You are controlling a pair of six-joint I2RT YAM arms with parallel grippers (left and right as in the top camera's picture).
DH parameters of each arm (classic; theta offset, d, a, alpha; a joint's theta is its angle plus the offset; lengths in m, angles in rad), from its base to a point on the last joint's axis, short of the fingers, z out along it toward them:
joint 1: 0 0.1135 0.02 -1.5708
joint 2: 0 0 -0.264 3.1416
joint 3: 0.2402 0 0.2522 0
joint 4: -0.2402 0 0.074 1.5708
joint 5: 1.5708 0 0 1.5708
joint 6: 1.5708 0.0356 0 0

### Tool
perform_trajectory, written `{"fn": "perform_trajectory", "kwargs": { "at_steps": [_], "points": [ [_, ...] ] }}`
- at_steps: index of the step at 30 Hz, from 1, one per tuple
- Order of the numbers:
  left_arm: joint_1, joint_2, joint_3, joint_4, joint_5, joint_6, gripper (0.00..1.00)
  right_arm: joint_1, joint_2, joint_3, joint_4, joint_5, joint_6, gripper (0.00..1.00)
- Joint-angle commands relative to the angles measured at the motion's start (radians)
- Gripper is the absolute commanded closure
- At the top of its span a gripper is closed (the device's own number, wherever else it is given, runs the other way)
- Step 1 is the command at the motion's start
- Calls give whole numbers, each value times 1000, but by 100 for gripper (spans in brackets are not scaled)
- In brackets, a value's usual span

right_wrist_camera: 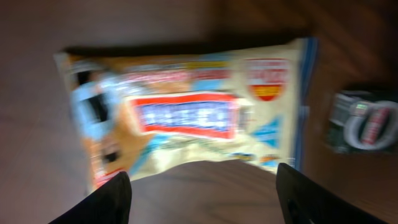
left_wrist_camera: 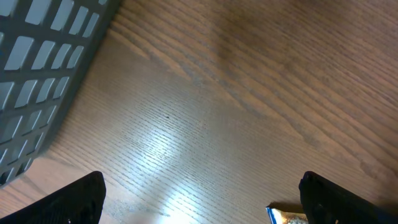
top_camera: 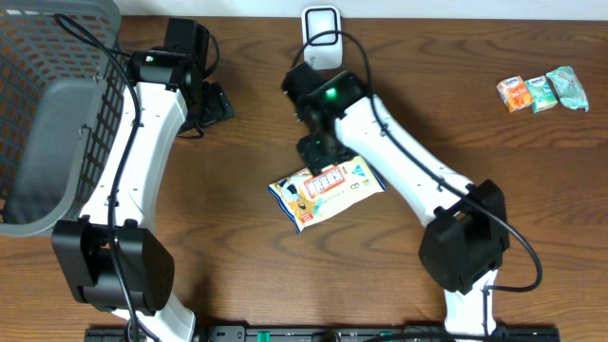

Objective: Scan the item barcode

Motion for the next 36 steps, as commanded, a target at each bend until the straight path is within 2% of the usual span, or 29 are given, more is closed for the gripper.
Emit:
{"fn": "perform_trajectory", "kwargs": {
  "at_steps": [1,9,12,15,18,23,25,29,36],
  "points": [
    [3,-5,3,-4,-13,17,2,-64,-4,-68,38,41,9,33],
    [3,-5,3,-4,-13,17,2,-124,-4,-393,303,-53,13,37],
    [3,-5,3,-4,-13,17,2,-141,-4,-451,294,-10,60,41],
    [3,-5,3,-4,-13,17,2,-173,-5,-351,130,159,119,42],
    [3,-5,3,-4,-13,17,2,-193,-5,-218,-13,175,118,40],
    [3,-5,3,-4,-13,17,2,-192,-5,-22,-153,82,92,39],
    [3,-5,3,-4,-13,17,2,-173,-5,21,-148,-52,28,37],
    [3,-5,3,-4,-13,17,2,-125,-4,7,-122,-184,-34,40],
    [3,-5,3,-4,-13,17,2,-14,-4,-174,-129,-117,-32,40]
  ]
}}
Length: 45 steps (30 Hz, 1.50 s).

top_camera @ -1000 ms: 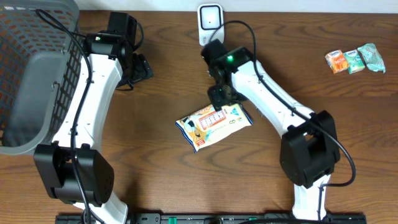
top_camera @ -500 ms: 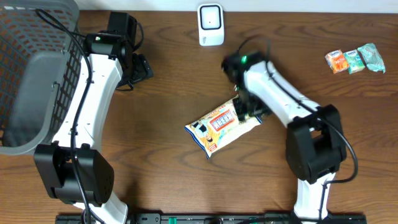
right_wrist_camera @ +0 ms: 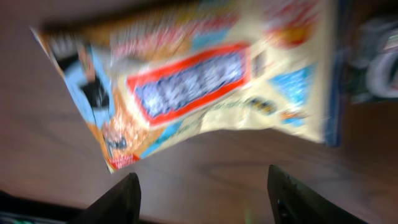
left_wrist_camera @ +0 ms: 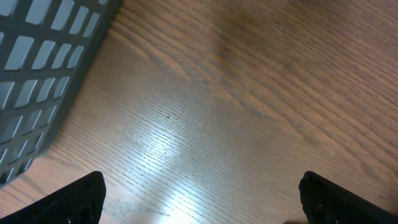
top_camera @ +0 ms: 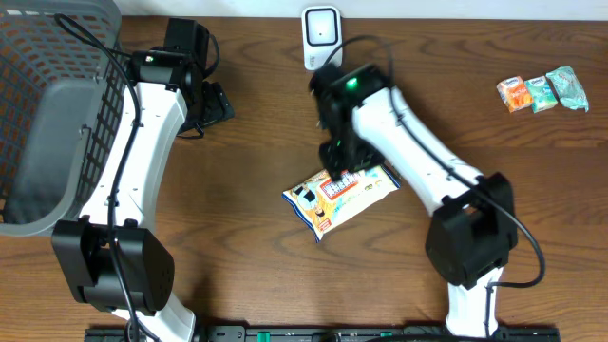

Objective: Scan the item barcode

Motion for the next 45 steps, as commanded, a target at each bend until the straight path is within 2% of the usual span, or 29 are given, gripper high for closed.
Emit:
{"fn": "perform_trajectory", "kwargs": {
  "at_steps": [1,5,10,15,30,33,39,40,41,43,45],
  "points": [
    [3,-5,3,-3,-13,17,2,48,-4,-113,-15,-2,-21,40],
    [3,-5,3,-3,-13,17,2,85,-4,-250,-39,15,-22,39],
    [3,-5,3,-3,-13,17,2,86,-4,-331,11,21,-26,38],
    [3,-5,3,-3,-13,17,2,71,-4,-358,187,28,-26,39],
    [3,-5,3,-3,-13,17,2,-3,-4,-364,537,31,-1,38],
    [3,-5,3,-3,-13,17,2,-36,-5,-310,487,3,32,42],
    [3,-5,3,-3,-13,17,2,-74,-5,-119,314,-40,31,44],
    [3,-5,3,-3,-13,17,2,-76,-5,-97,304,-40,31,45],
    [3,-5,3,-3,-13,17,2,-77,-5,-57,299,-40,31,56],
    [3,-5,3,-3,-13,17,2,-77,-5,-24,320,-40,31,71],
    [3,-5,3,-3,-13,17,2,-74,-5,-17,369,-39,31,80]
  ]
}}
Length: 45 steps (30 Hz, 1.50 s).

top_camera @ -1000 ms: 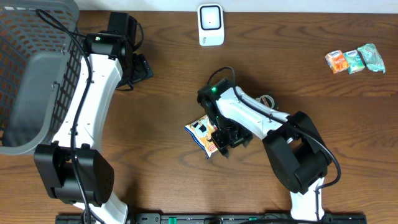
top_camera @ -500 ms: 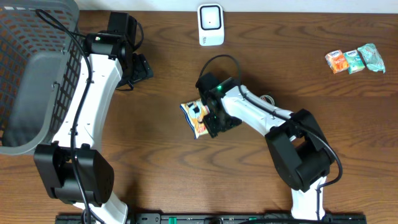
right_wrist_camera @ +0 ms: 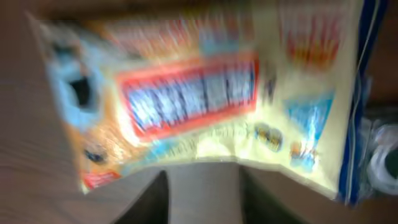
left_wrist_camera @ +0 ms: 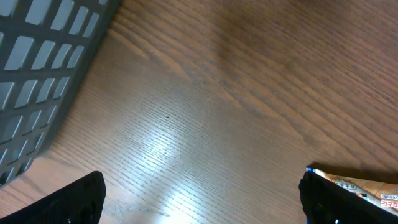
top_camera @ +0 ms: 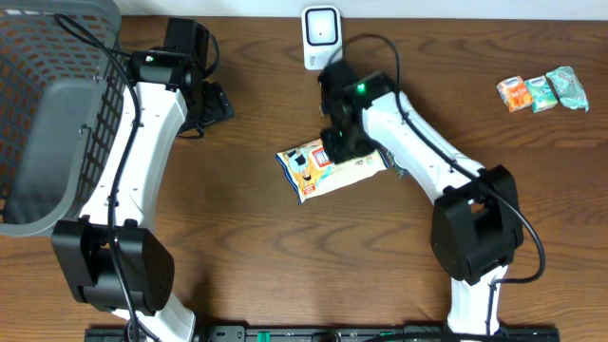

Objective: Scan the item barcode

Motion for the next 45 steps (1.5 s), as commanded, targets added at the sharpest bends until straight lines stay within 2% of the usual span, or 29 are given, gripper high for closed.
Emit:
{"fn": "perform_trajectory", "kwargs": {
  "at_steps": [1,7,14,17,21,27,30,37,45],
  "points": [
    [3,-5,3,-3,-13,17,2,2,-5,33,55,-11,7,83],
    [3,-5,3,-3,-13,17,2,5,2,-22,108,-13,21,91],
    [3,-5,3,-3,-13,17,2,50,2,-257,375,-24,34,94],
    [3,-5,3,-3,-13,17,2,68,2,-301,399,-20,37,99],
    [3,-5,3,-3,-13,17,3,69,-9,-248,307,9,38,99],
    [3,-5,3,-3,-13,17,2,39,-24,-14,-31,112,37,94],
    [3,-5,3,-3,-13,17,3,29,-24,47,-102,193,37,90],
    [3,-5,3,-3,-13,17,2,2,-23,-9,66,242,37,79],
    [3,-5,3,-3,-13,17,2,-53,-21,-253,316,196,41,83]
  ]
}}
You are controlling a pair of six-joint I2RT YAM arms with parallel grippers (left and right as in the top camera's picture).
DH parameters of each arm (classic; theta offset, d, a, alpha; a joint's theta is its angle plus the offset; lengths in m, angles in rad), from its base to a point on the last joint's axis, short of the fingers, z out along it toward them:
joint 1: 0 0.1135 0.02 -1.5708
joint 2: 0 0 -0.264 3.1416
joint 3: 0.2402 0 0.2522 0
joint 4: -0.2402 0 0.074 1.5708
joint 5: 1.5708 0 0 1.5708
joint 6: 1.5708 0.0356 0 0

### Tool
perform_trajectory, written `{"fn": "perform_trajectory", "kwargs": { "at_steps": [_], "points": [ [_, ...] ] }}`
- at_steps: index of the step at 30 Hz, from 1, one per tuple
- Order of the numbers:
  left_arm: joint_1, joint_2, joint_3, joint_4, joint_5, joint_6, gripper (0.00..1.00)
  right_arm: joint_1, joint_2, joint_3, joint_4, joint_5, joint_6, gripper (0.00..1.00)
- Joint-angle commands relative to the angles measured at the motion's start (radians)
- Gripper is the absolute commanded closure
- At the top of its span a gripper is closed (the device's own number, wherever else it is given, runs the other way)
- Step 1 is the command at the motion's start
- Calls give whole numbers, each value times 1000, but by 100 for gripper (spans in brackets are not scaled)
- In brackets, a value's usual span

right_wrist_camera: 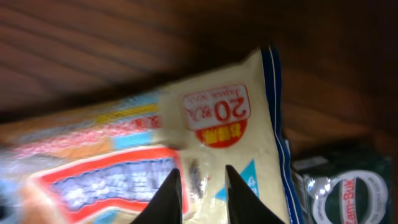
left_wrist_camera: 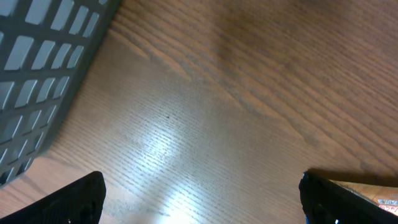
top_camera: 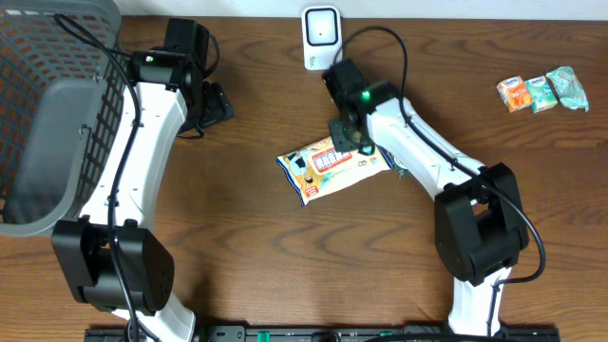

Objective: Scan the item barcode

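A cream, orange and blue snack bag (top_camera: pixel 332 165) lies printed side up mid-table, in front of the white scanner (top_camera: pixel 321 33) at the far edge. My right gripper (top_camera: pixel 345 136) is at the bag's far right part. In the right wrist view its fingers (right_wrist_camera: pixel 171 196) stand close together on the bag (right_wrist_camera: pixel 217 124), with a wrinkle of film pinched in my right gripper (right_wrist_camera: pixel 202 196). No barcode shows. My left gripper (top_camera: pixel 217 104) hovers open over bare wood near the basket, nothing in my left gripper (left_wrist_camera: pixel 202 199).
A grey plastic basket (top_camera: pixel 38 114) fills the left side and shows in the left wrist view (left_wrist_camera: pixel 37 56). Three small packets (top_camera: pixel 541 92) lie at the far right. A dark green tin (right_wrist_camera: pixel 348 186) sits by the bag's right edge.
My right gripper's fingers stand closer together and now sit on the bag's right end by the red seal. The bag has barely shifted. The left arm has not moved.
At first my right gripper hung wide open over the bag lying mid-table. The bag then lay slightly further right and tilted, fingers still wide. Later it lay nearer the scanner with the fingers narrower. Now they pinch its film.
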Motion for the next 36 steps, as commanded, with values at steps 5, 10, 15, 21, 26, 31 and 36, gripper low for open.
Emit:
{"fn": "perform_trajectory", "kwargs": {
  "at_steps": [5,10,15,21,26,31,36],
  "points": [
    [3,-5,3,-3,-13,17,2,-59,-6,-142,89,3,5,88],
    [3,-5,3,-3,-13,17,2,-97,-37,4,-95,3,5,85],
    [3,-5,3,-3,-13,17,2,-93,-85,200,-331,-60,-34,58],
    [3,-5,3,-3,-13,17,2,-66,-89,204,-344,-77,-43,41],
    [3,-5,3,-3,-13,17,2,-97,-73,137,-273,79,27,62],
    [3,-5,3,-3,-13,17,2,-189,-72,39,-163,17,27,79],
    [3,-5,3,-3,-13,17,2,-280,-72,-68,-85,-115,13,83]
  ]
}}
